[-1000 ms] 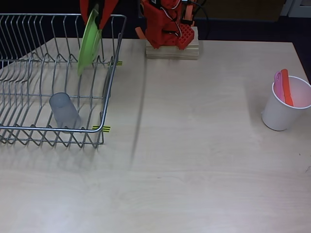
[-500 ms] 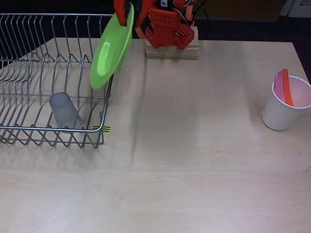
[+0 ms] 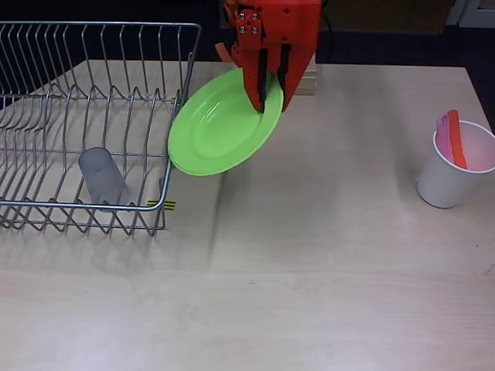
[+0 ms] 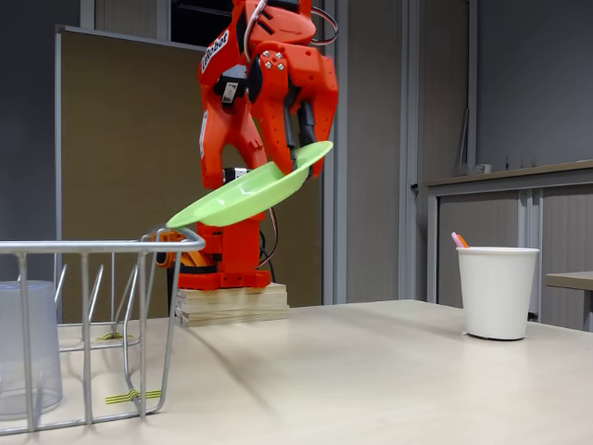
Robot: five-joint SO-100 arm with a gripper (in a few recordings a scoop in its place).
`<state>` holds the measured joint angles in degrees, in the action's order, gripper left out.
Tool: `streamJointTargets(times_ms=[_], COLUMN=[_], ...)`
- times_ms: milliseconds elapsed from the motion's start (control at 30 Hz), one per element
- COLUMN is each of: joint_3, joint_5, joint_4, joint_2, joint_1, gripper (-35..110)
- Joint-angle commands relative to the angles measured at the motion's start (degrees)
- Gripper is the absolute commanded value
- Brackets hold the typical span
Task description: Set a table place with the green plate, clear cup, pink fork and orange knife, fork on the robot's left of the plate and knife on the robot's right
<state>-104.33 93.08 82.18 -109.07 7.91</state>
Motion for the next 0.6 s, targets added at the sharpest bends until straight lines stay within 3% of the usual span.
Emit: streamJointTargets(times_ms=[0,267,567], joint_3=[1.93,5.19,7.47], joint_5=[5.89,7.47,4.75], joint_4=[3.16,10.11,10.63], joint_2=[3.08,1.23,1.93], joint_1=[3.69,1.41,1.41], gripper=[0,0,0])
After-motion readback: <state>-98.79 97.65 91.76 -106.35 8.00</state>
